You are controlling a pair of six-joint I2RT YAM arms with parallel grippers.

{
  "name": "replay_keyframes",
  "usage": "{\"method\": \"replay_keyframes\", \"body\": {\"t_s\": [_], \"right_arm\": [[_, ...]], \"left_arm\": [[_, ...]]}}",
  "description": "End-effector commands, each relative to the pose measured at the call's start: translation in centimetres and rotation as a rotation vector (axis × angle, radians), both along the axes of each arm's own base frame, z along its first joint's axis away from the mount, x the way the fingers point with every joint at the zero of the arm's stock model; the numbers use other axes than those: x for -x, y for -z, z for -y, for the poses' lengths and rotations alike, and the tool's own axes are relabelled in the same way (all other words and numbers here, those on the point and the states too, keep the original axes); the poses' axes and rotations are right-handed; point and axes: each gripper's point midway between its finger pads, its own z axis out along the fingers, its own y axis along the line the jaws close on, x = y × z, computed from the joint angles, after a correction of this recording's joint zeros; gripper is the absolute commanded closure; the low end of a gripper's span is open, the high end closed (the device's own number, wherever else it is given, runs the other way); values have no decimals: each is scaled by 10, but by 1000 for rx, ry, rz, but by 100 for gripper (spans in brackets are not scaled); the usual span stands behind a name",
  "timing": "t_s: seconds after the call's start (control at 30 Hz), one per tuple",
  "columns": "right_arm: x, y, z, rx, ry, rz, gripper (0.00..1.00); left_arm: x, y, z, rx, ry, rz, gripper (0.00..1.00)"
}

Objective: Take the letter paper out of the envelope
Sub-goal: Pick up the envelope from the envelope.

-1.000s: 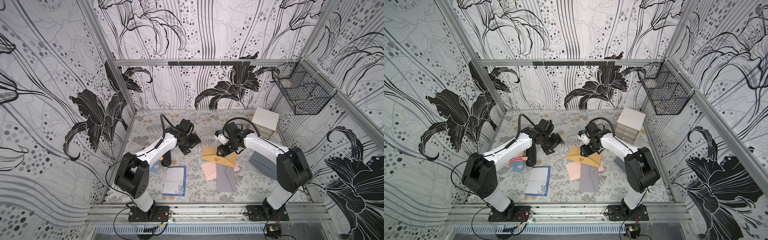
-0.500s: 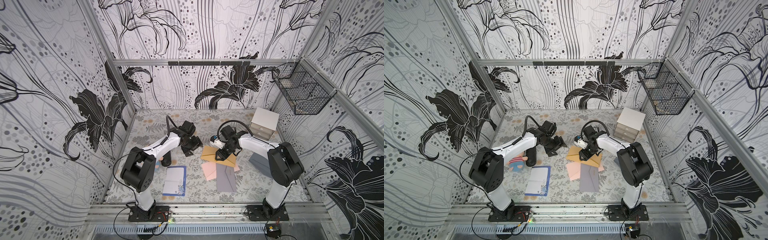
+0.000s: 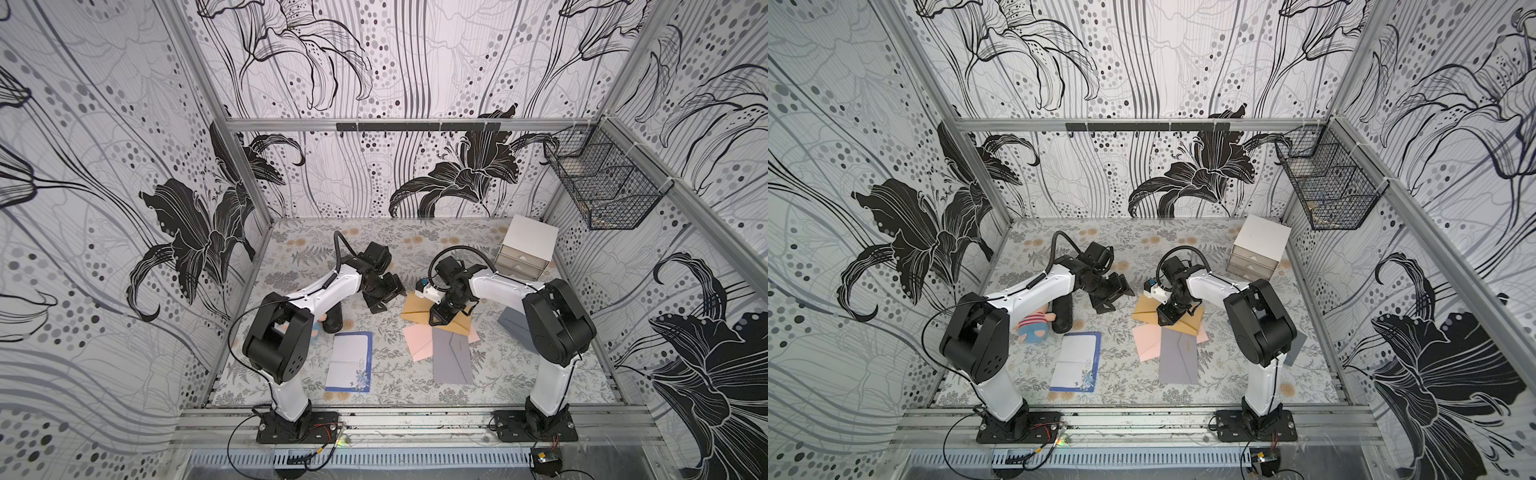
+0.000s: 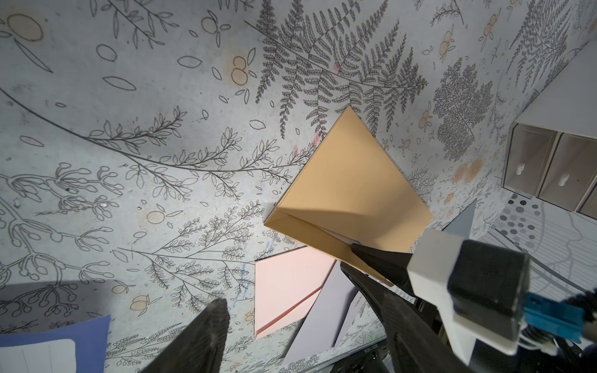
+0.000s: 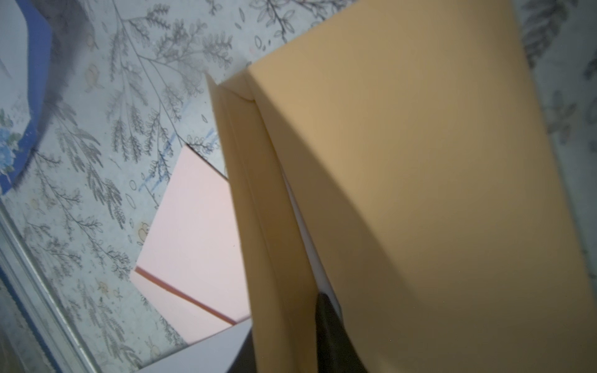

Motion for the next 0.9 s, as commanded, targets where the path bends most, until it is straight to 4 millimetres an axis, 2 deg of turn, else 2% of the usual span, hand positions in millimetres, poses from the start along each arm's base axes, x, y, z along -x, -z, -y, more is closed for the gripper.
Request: {"method": "replay_keyframes", "body": {"t_s": [0.0, 0.03, 0.17, 0.3, 0.43, 0.53, 0.6, 0.67, 0.73, 0.87], "right_arm": [[-2, -7, -5, 7, -43, 35, 95], [-5, -12, -5, 10, -47, 56, 99], [-21, -50, -8, 16, -83, 208, 100], [-36, -100, -14, 20, -124, 380, 100], [-41, -147, -18, 50, -199, 593, 100], [-40, -172, -21, 82, -270, 782, 100], [-41, -180, -19, 125, -307, 898, 100], [-45, -188, -16, 165, -306, 996, 100], [-48, -196, -12, 187, -299, 1079, 100], [-47, -210, -18, 222, -332, 1237, 100]], "left_arm": [[-4, -1, -1, 5, 10, 5, 22], [-4, -1, -2, 6, 8, 5, 22], [-19, -21, -5, 54, -32, 38, 22], [-48, -65, -13, 118, -105, 125, 20], [-76, -107, -22, 222, -193, 195, 17], [-90, -126, -34, 299, -262, 205, 15], [-98, -138, -43, 354, -313, 218, 14], [-103, -151, -44, 446, -344, 232, 13], [-102, -154, -40, 512, -359, 205, 14], [-90, -141, -39, 514, -378, 133, 16]]}}
